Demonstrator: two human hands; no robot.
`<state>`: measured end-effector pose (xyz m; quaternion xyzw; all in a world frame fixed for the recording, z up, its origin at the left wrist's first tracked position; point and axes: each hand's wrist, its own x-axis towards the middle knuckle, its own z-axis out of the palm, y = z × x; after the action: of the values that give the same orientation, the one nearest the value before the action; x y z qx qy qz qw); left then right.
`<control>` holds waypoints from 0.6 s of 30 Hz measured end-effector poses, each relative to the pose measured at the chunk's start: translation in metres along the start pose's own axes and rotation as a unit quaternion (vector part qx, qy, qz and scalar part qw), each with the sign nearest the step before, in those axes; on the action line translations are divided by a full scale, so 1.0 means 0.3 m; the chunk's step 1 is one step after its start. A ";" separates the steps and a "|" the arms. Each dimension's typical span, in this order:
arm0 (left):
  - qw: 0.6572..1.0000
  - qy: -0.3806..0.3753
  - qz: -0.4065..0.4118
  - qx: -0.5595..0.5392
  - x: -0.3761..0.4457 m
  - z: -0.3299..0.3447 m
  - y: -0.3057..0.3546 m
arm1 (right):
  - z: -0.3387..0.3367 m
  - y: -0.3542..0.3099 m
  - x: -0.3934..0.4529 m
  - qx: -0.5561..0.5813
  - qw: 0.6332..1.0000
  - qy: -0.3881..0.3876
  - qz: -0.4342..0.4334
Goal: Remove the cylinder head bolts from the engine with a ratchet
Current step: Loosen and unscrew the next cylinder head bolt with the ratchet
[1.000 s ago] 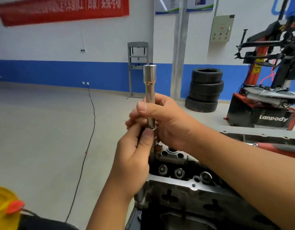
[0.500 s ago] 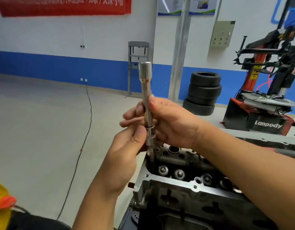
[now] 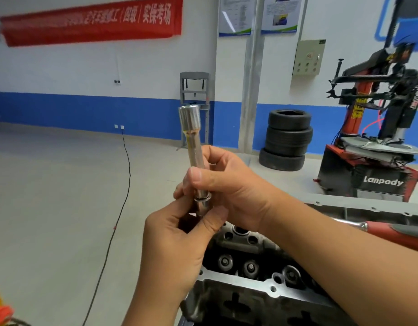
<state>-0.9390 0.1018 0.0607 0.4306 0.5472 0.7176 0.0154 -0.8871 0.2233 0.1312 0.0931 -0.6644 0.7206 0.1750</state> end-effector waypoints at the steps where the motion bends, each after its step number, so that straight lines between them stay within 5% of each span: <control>1: 1.000 -0.009 -0.004 0.004 0.001 -0.003 0.002 | 0.000 -0.001 -0.001 -0.006 1.000 0.006 -0.003; 8: 0.995 -0.046 -0.035 -0.075 0.000 -0.014 0.005 | -0.016 -0.025 -0.023 -0.011 1.000 -0.002 0.025; 14: 0.998 0.051 -0.030 -0.025 0.004 -0.009 -0.005 | -0.027 -0.024 -0.022 -0.017 0.999 -0.026 0.039; 18: 0.999 0.001 -0.031 -0.029 0.006 -0.002 -0.018 | -0.031 -0.043 -0.024 -0.024 0.999 0.007 0.029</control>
<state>-0.9430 0.1043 0.0572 0.4121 0.5398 0.7323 0.0499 -0.8747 0.2323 0.1394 0.0646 -0.6829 0.7097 0.1607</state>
